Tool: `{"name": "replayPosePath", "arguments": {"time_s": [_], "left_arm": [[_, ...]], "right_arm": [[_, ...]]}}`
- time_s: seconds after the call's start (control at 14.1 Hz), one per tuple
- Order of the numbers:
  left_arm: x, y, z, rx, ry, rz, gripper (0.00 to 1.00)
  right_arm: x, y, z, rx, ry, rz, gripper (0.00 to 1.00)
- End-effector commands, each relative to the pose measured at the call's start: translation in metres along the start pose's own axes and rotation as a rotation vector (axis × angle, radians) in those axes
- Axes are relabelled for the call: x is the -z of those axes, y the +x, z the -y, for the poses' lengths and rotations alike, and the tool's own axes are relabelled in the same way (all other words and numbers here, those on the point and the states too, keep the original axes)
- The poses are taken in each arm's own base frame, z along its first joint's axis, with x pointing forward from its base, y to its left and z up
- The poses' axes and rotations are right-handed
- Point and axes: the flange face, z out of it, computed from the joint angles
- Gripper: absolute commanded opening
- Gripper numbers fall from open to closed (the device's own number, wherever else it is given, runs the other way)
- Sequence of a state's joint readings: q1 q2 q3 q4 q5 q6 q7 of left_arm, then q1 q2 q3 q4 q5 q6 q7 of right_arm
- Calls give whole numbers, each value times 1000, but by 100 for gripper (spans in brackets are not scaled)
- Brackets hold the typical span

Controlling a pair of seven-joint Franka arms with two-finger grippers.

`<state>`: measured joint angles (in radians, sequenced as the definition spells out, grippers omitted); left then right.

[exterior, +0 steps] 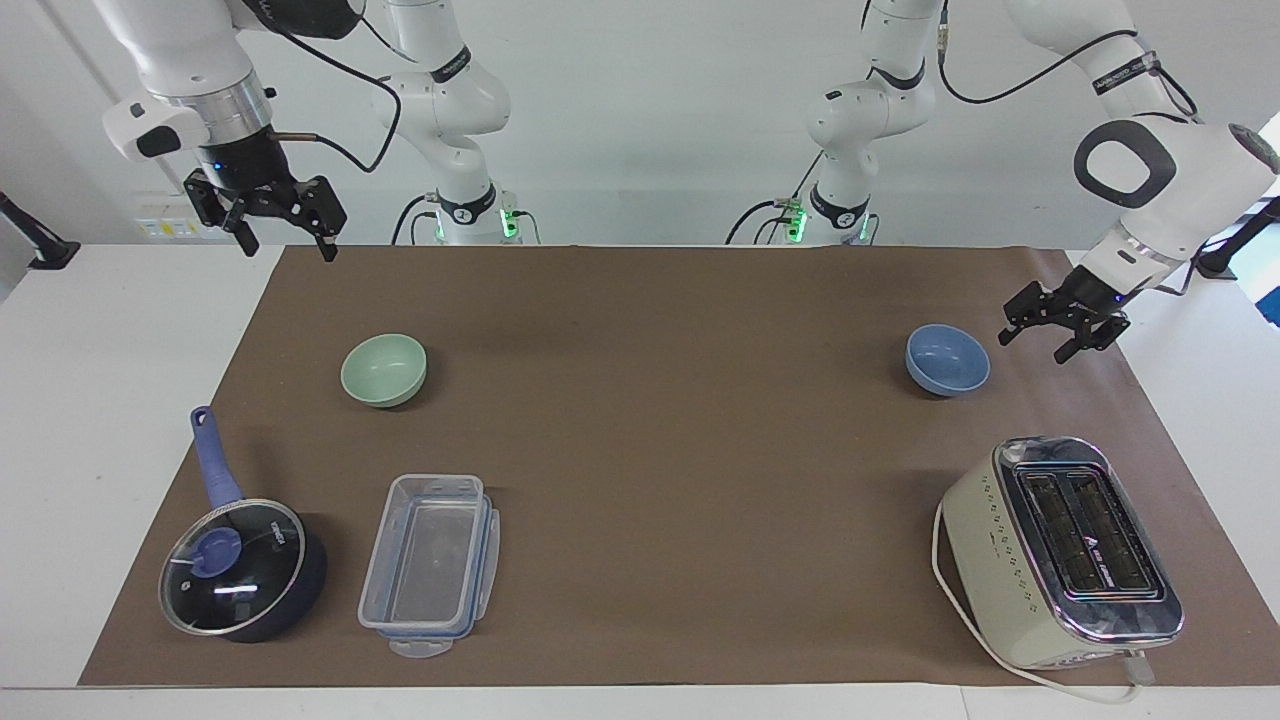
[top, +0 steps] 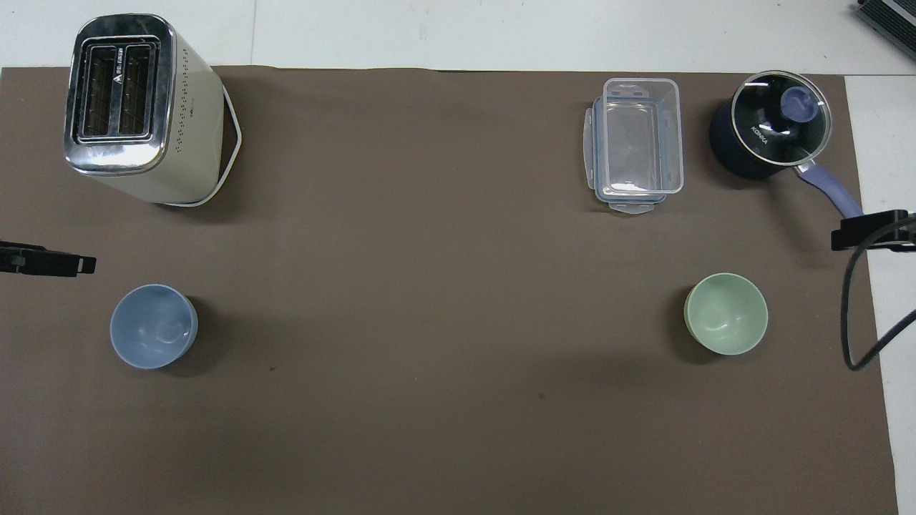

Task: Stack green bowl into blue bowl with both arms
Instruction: 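Reach the left gripper to the blue bowl rim and grasp it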

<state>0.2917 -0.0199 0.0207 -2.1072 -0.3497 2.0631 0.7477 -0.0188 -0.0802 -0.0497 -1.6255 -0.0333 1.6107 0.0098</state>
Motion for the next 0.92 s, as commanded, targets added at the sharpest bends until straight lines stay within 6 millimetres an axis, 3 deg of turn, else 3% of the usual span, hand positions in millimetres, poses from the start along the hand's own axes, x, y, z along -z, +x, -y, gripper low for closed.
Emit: {"name": "replayPosePath", "arguments": {"time_s": [0.0,0.5,0.78,0.85], "left_arm": [[-24,-16,12,-2,-10,-33,100],[-76,-42,17,39,-39,27,95],[-83,-42,14,70,-48,43,86],[-83,-42,13,105,-47,44,78]], "right_arm": [[-1,-3,-3,2,-10,-7,100],[-1,-3,-3,2,-10,-7,100],[-1,-3,-3,2,-10,-7,100],[-1,-3,-3,2,-10,-7,100]]}}
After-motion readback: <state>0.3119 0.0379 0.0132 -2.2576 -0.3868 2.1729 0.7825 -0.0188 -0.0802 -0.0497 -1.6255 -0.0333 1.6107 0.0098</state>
